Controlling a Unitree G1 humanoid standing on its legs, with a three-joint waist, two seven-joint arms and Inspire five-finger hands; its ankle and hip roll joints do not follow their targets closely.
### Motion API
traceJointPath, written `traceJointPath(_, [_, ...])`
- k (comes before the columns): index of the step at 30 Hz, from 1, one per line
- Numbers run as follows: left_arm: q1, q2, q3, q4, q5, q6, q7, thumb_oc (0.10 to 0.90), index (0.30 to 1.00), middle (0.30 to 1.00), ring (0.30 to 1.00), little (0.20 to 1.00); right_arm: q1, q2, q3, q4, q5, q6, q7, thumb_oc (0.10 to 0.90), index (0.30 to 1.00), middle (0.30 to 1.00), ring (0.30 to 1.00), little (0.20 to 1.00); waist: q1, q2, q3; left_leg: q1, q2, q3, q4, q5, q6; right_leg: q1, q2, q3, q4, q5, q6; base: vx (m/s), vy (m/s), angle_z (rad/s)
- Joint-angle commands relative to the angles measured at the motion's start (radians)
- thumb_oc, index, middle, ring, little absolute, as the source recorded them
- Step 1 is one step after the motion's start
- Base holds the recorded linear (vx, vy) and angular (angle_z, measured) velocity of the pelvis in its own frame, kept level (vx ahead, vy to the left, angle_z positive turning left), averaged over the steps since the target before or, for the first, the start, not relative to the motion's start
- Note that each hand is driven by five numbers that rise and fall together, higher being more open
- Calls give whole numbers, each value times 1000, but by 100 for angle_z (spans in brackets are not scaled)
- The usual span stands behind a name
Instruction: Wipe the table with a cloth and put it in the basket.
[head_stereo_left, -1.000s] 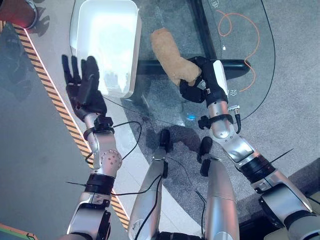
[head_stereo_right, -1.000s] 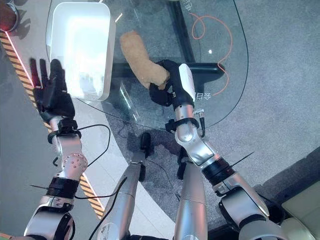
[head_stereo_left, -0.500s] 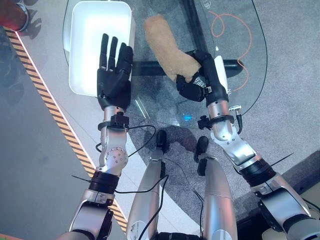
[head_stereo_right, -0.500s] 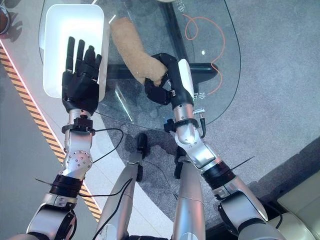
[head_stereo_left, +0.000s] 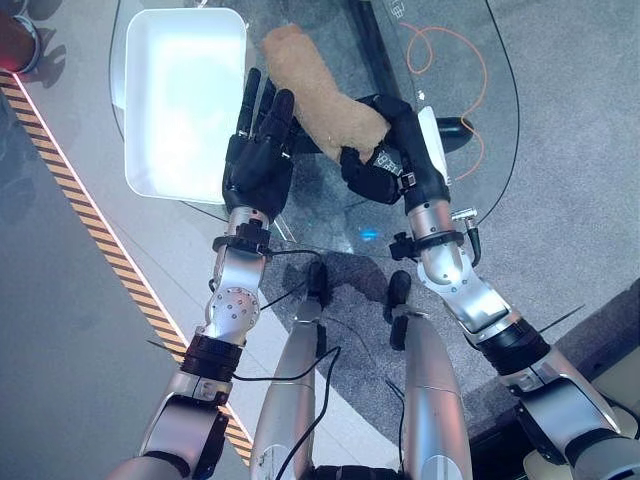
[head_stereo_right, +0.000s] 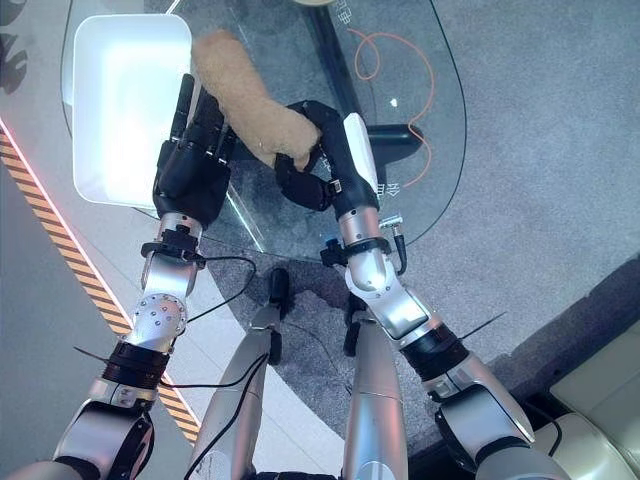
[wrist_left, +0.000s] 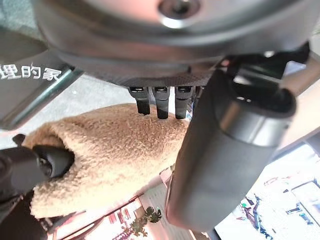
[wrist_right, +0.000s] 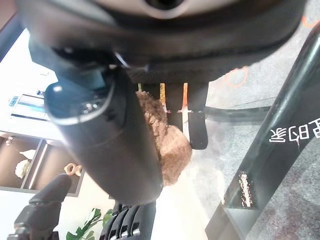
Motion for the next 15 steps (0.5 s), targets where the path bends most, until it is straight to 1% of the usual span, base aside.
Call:
traceJointPath(1, [-127, 34, 3, -111, -38, -29, -105, 800, 900, 900, 900, 900, -156, 55, -14, -271, -27, -173, 9, 100, 300, 300, 300, 200, 5, -14, -29, 46, -60, 93, 49, -106, 54, 75, 62, -11, -120, 12, 21, 0, 0, 0])
traceJointPath(5, [-143, 22, 2, -113, -50, -29, -115, 800, 900, 900, 900, 900, -167, 60, 1, -263, -32, -165, 24, 100, 300, 300, 300, 200, 4, -16, -29, 48, -61, 93, 47, -106, 52, 78, 62, -10, -125, 12, 20, 0, 0, 0])
traceJointPath(15, [-170, 18, -4, -112, -40, -38, -98, 800, 900, 900, 900, 900, -192, 56, 30, -272, -25, -146, 56, 100, 300, 300, 300, 200, 4, -19, -29, 52, -61, 93, 41, -104, 47, 82, 60, -13, -131, 12, 20, 0, 0, 0])
